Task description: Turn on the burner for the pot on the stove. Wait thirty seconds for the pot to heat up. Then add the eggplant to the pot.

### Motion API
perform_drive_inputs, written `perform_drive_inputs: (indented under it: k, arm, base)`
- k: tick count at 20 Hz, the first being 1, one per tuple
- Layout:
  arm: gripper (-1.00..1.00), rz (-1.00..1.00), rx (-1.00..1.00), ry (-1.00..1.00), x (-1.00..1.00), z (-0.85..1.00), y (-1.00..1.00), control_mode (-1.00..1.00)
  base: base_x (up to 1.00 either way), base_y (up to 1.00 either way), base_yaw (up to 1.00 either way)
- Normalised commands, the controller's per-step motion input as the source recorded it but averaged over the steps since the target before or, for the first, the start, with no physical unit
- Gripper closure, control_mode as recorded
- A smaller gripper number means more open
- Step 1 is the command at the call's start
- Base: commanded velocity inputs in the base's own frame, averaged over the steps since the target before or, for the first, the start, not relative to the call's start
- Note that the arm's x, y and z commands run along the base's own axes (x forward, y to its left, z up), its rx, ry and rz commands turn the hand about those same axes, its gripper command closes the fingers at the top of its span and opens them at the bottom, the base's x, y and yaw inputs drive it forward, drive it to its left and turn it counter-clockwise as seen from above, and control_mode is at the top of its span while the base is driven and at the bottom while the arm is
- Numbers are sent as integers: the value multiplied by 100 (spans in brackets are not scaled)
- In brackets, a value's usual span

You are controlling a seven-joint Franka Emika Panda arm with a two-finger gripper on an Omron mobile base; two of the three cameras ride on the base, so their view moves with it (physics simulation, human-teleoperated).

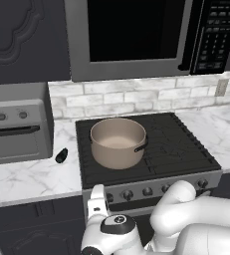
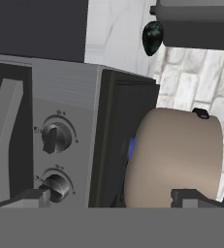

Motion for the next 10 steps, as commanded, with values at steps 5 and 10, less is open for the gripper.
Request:
perform_drive_inputs:
  k: [5, 10]
  arm:
    - [-100, 0, 0, 0, 0, 0, 0, -100]
    - [-100, 0, 0, 0, 0, 0, 0, -100]
  base:
    - [0, 0, 0]
    - [0, 0, 0]
